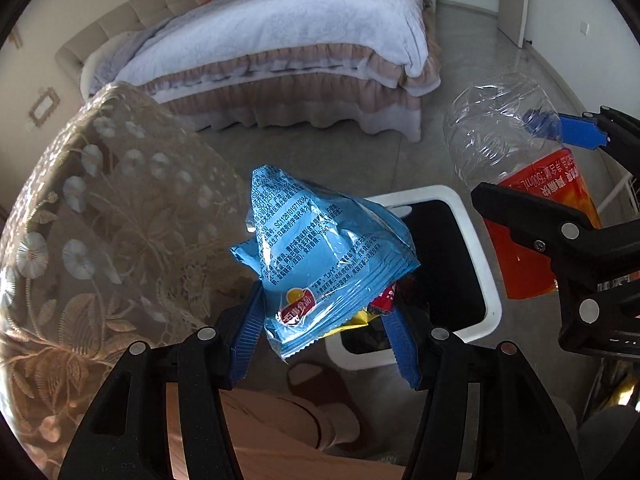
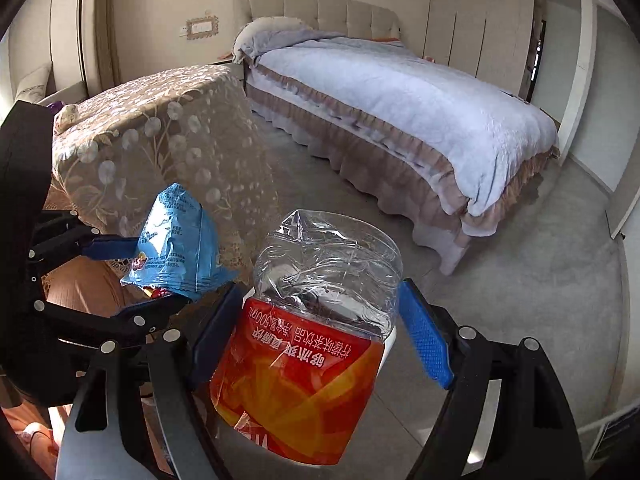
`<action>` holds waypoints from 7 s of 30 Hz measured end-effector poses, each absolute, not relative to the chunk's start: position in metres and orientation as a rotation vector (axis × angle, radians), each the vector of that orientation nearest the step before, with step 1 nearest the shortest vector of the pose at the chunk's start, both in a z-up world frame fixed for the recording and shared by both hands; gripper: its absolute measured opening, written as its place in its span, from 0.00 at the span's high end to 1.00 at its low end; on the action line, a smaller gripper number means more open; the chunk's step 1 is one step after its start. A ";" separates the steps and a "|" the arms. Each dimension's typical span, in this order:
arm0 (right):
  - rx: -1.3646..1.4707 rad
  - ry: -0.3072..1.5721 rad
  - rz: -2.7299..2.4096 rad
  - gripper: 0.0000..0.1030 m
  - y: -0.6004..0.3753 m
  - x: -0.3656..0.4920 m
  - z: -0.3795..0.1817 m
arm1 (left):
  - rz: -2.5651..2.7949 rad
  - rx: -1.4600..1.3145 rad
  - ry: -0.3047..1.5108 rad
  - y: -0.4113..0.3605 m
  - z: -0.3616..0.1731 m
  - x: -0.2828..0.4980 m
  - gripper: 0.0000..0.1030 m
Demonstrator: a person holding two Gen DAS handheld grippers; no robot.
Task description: Collect trash
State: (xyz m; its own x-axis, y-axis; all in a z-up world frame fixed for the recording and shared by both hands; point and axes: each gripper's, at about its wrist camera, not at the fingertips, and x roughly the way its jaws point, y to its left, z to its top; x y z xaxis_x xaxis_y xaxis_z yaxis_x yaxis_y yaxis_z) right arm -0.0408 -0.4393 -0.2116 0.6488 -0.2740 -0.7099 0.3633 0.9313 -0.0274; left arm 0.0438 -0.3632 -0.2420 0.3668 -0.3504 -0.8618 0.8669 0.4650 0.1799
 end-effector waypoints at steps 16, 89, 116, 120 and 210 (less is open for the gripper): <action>0.191 0.964 -0.343 0.04 -0.468 -0.025 -0.277 | -0.961 0.866 1.030 -0.398 -0.310 0.043 0.08; -0.159 0.682 0.304 0.04 -0.166 0.247 -0.096 | -0.413 0.374 0.694 -0.027 -0.122 0.266 0.06; -0.108 0.710 0.284 0.45 -0.181 0.239 -0.088 | -0.383 0.314 0.693 -0.039 -0.093 0.239 0.35; -0.081 0.648 0.259 0.45 -0.198 0.196 -0.070 | -0.357 0.261 0.623 -0.046 -0.071 0.206 0.35; -0.034 0.574 -0.232 0.04 -0.384 0.004 -0.114 | -0.705 0.553 0.600 -0.285 -0.127 0.088 0.05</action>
State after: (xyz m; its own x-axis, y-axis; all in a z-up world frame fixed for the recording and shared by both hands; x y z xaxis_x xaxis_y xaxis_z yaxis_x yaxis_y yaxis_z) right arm 0.0045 -0.3843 -0.1140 0.8143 -0.2266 -0.5344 0.2075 0.9734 -0.0966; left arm 0.0878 -0.2854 -0.1266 0.6115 -0.4258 -0.6669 0.7265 0.6361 0.2599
